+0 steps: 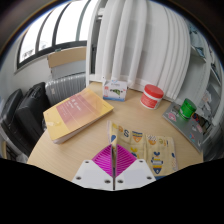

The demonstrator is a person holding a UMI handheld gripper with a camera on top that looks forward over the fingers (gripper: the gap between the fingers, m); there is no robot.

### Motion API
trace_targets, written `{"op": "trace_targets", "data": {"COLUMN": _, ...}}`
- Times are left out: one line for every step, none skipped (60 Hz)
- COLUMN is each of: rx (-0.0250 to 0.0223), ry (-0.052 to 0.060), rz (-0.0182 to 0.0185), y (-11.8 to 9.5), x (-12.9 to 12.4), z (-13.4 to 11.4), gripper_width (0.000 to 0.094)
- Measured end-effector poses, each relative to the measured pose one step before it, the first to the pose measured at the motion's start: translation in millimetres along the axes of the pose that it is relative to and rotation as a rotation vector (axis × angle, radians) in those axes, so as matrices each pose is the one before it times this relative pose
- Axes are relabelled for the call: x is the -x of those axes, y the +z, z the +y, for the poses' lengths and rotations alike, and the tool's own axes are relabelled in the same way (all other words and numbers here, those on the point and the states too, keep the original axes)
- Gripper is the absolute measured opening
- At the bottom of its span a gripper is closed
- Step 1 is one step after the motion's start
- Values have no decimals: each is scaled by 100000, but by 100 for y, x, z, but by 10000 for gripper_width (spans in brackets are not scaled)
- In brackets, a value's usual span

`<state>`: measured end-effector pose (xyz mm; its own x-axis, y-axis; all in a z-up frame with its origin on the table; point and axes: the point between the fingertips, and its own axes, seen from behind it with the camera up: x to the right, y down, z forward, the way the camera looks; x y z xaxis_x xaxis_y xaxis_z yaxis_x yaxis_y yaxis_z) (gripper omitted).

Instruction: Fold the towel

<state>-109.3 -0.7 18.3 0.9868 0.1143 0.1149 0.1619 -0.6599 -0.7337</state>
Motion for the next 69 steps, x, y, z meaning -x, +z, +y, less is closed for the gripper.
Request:
{"op": "trace_targets", "data": {"rx": -1092, "ry": 1736, "rz": 167, "y": -526, "x": -990, "z": -1111, "gripper_width": 9}}
{"op": "trace_targets", "data": {"rx": -818, "ry": 2004, "rz": -70, "y": -468, "x": -513, "z": -650, "gripper_width": 10}}
{"op": "trace_targets", "data": {"rx": -1197, "ry": 2310, "rz": 140, "y": -449, "x": -553, "z": -615, "gripper_width": 10}}
{"op": "trace_targets", "data": {"rx": -955, "ry": 2254, "rz": 280, "y": -381, "x": -573, "z": -466, "gripper_width": 10}}
{"op": "trace_targets", "data": {"rx": -570, "ry": 2074, "rz": 419, "y": -396, "x": -688, "z": -407, "gripper_width": 9}}
{"op": "trace_targets", "data": {"rx": -442, "ry": 2034, "rz": 619, "y": -350, "x": -752, "z": -353, "gripper_width": 9}}
{"op": "trace_targets", "data": {"rx": -413, "ry": 2067, "rz": 758, "y": -323, "x": -799, "z": -324, "gripper_width": 9}}
{"op": "trace_targets", "data": {"rx": -867, "ry": 2174, "rz": 838, "y": -275, "x": -857, "z": -339, "gripper_width": 9}}
{"op": "trace_targets", "data": {"rx": -264, "ry": 2108, "rz": 767, "y": -251, "x": -814, "z": -249, "gripper_width": 9}}
{"op": "trace_targets", "data": {"rx": -16, "ry": 1856, "rz": 237, "y": -206, "x": -994, "z": -237, "gripper_width": 10}}
{"op": "trace_targets", "data": {"rx": 29, "ry": 1658, "rz": 909, "y": -127, "x": -743, "z": -96, "gripper_width": 9}}
{"op": "trace_targets", "data": {"rx": -281, "ry": 1291, "rz": 983, "y": -12, "x": -739, "z": -34, "gripper_width": 9}}
{"op": "trace_targets", "data": {"rx": 8, "ry": 1033, "rz": 970, "y": -55, "x": -848, "z": -17, "gripper_width": 10}}
{"op": "trace_targets", "data": {"rx": 52, "ry": 750, "rz": 996, "y": 27, "x": -827, "z": 39, "gripper_width": 11}}
{"op": "trace_targets", "data": {"rx": 245, "ry": 430, "rz": 1016, "y": 108, "x": -878, "z": 138, "gripper_width": 11}}
{"op": "trace_targets", "data": {"rx": 517, "ry": 175, "rz": 1112, "y": 195, "x": -905, "z": 267, "gripper_width": 12}}
{"op": "trace_targets", "data": {"rx": 933, "ry": 3, "rz": 1306, "y": 284, "x": -942, "z": 420, "gripper_width": 13}}
{"op": "trace_targets", "data": {"rx": 1402, "ry": -214, "rz": 1253, "y": 342, "x": -867, "z": 558, "gripper_width": 13}}
{"op": "trace_targets", "data": {"rx": 1735, "ry": -349, "rz": 988, "y": 374, "x": -783, "z": 639, "gripper_width": 13}}
{"op": "trace_targets", "data": {"rx": 1738, "ry": -319, "rz": 883, "y": 421, "x": -742, "z": 628, "gripper_width": 13}}
{"op": "trace_targets", "data": {"rx": 1527, "ry": -33, "rz": 527, "y": 428, "x": -871, "z": 550, "gripper_width": 13}}
{"op": "trace_targets", "data": {"rx": 1477, "ry": -132, "rz": 902, "y": 446, "x": -607, "z": 579, "gripper_width": 14}}
{"op": "trace_targets", "data": {"rx": 1668, "ry": -231, "rz": 802, "y": 534, "x": -608, "z": 689, "gripper_width": 14}}
{"op": "trace_targets", "data": {"rx": 1903, "ry": -335, "rz": 678, "y": 552, "x": -569, "z": 747, "gripper_width": 14}}
{"op": "trace_targets", "data": {"rx": 2094, "ry": -324, "rz": 599, "y": 560, "x": -503, "z": 787, "gripper_width": 15}}
{"op": "trace_targets", "data": {"rx": 2215, "ry": -214, "rz": 446, "y": 522, "x": -445, "z": 763, "gripper_width": 15}}
{"op": "trace_targets", "data": {"rx": 2161, "ry": -116, "rz": 158, "y": 514, "x": -334, "z": 742, "gripper_width": 17}}
{"op": "trace_targets", "data": {"rx": 1266, "ry": -142, "rz": -479, "y": 205, "x": -79, "z": 249, "gripper_width": 30}}
{"op": "trace_targets", "data": {"rx": -2532, "ry": 165, "rz": -1341, "y": 100, "x": -69, "z": -737, "gripper_width": 33}}
{"op": "trace_targets", "data": {"rx": -2771, "ry": 108, "rz": -1088, "y": 189, "x": -60, "z": -204, "gripper_width": 35}}
{"op": "trace_targets", "data": {"rx": 93, "ry": -400, "rz": -506, "y": 174, "x": -44, "z": 140, "gripper_width": 37}}
{"op": "trace_targets", "data": {"rx": 1251, "ry": -568, "rz": -854, "y": -45, "x": 36, "z": 192, "gripper_width": 38}}
{"op": "trace_targets", "data": {"rx": 639, "ry": -378, "rz": -1106, "y": -83, "x": 76, "z": -8, "gripper_width": 51}}
{"op": "trace_targets", "data": {"rx": 658, "ry": -330, "rz": -1117, "y": -131, "x": 57, "z": 6, "gripper_width": 82}}
{"op": "trace_targets", "data": {"rx": 1054, "ry": -206, "rz": -1258, "y": -398, "x": 186, "z": -122, "gripper_width": 127}}
{"op": "trace_targets", "data": {"rx": 1037, "ry": -448, "rz": -1603, "y": -96, "x": 105, "z": 196, "gripper_width": 194}}
{"op": "trace_targets", "data": {"rx": 569, "ry": -457, "rz": -940, "y": -170, "x": -28, "z": 127, "gripper_width": 288}}
{"op": "trace_targets", "data": {"rx": 816, "ry": -644, "rz": -984, "y": -248, "x": -22, "z": 69, "gripper_width": 406}}
{"op": "trace_targets", "data": {"rx": 293, "ry": -876, "rz": -1046, "y": -351, "x": -58, "z": 18, "gripper_width": 545}}
{"op": "trace_targets", "data": {"rx": -391, "ry": -1063, "rz": -1068, "y": -380, "x": -101, "z": -109, "gripper_width": 688}}
{"op": "trace_targets", "data": {"rx": -859, "ry": -957, "rz": -649, "y": -428, "x": -217, "z": -187, "gripper_width": 826}}
{"op": "trace_targets", "data": {"rx": -1142, "ry": -824, "rz": -409, "y": -425, "x": -237, "z": -196, "gripper_width": 846}}
{"op": "trace_targets", "data": {"rx": -456, "ry": -744, "rz": -429, "y": -544, "x": -213, "z": -85, "gripper_width": 815}}
{"op": "trace_targets", "data": {"rx": -960, "ry": -525, "rz": -95, "y": -471, "x": -263, "z": -111, "gripper_width": 804}}
{"op": "trace_targets", "data": {"rx": -792, "ry": -333, "rz": 301, "y": -474, "x": -292, "z": -2, "gripper_width": 810}}
{"op": "trace_targets", "data": {"rx": -625, "ry": -366, "rz": -5, "y": -516, "x": -246, "z": 15, "gripper_width": 823}}
{"op": "trace_targets", "data": {"rx": -204, "ry": -331, "rz": -467, "y": -585, "x": -112, "z": 51, "gripper_width": 838}}
{"op": "trace_targets", "data": {"rx": -404, "ry": -310, "rz": -591, "y": -568, "x": -153, "z": 56, "gripper_width": 848}}
{"op": "trace_targets", "data": {"rx": -495, "ry": 20, "rz": -384, "y": -575, "x": -177, "z": 36, "gripper_width": 850}}
{"op": "trace_targets", "data": {"rx": -563, "ry": 395, "rz": -498, "y": -597, "x": -184, "z": 30, "gripper_width": 849}}
{"op": "trace_targets", "data": {"rx": -585, "ry": 762, "rz": -634, "y": -623, "x": -160, "z": 16, "gripper_width": 846}}
{"op": "trace_targets", "data": {"rx": -630, "ry": 1047, "rz": -671, "y": -651, "x": -139, "z": 1, "gripper_width": 843}}
{"op": "trace_targets", "data": {"rx": -613, "ry": 1298, "rz": -831, "y": -660, "x": -70, "z": 10, "gripper_width": 843}}
{"op": "trace_targets", "data": {"rx": -529, "ry": 1556, "rz": -1032, "y": -658, "x": -48, "z": 6, "gripper_width": 843}}
{"op": "trace_targets", "data": {"rx": -226, "ry": 1555, "rz": -1203, "y": -709, "x": -147, "z": -4, "gripper_width": 840}}
{"op": "trace_targets", "data": {"rx": -460, "ry": 1717, "rz": -960, "y": -589, "x": -57, "z": 103, "gripper_width": 836}}
{"op": "trace_targets", "data": {"rx": -281, "ry": 1754, "rz": -1014, "y": -635, "x": -92, "z": 98, "gripper_width": 833}}
{"op": "trace_targets", "data": {"rx": -322, "ry": 1723, "rz": -891, "y": -617, "x": -122, "z": 103, "gripper_width": 834}}
{"op": "trace_targets", "data": {"rx": -314, "ry": 1722, "rz": -678, "y": -597, "x": -141, "z": 101, "gripper_width": 835}}
{"op": "trace_targets", "data": {"rx": -301, "ry": 1684, "rz": -515, "y": -595, "x": -200, "z": 113, "gripper_width": 834}}
{"op": "trace_targets", "data": {"rx": -252, "ry": 1527, "rz": -365, "y": -577, "x": -233, "z": 128, "gripper_width": 836}}
{"op": "trace_targets", "data": {"rx": -171, "ry": 1319, "rz": -340, "y": -531, "x": -268, "z": 112, "gripper_width": 836}}
{"op": "trace_targets", "data": {"rx": 75, "ry": 1160, "rz": -367, "y": -631, "x": -301, "z": 117, "gripper_width": 835}}
{"op": "trace_targets", "data": {"rx": -83, "ry": 946, "rz": -132, "y": -484, "x": -323, "z": 149, "gripper_width": 834}}
{"op": "trace_targets", "data": {"rx": -90, "ry": 834, "rz": 25, "y": -495, "x": -350, "z": 160, "gripper_width": 835}}
{"op": "trace_targets", "data": {"rx": -129, "ry": 735, "rz": 167, "y": -462, "x": -398, "z": 157, "gripper_width": 835}}
{"op": "trace_targets", "data": {"rx": -169, "ry": 623, "rz": 315, "y": -449, "x": -466, "z": 155, "gripper_width": 833}}
{"op": "trace_targets", "data": {"rx": -180, "ry": 570, "rz": 443, "y": -439, "x": -469, "z": 154, "gripper_width": 833}}
{"op": "trace_targets", "data": {"rx": 161, "ry": 622, "rz": 574, "y": -449, "x": -533, "z": 150, "gripper_width": 835}}
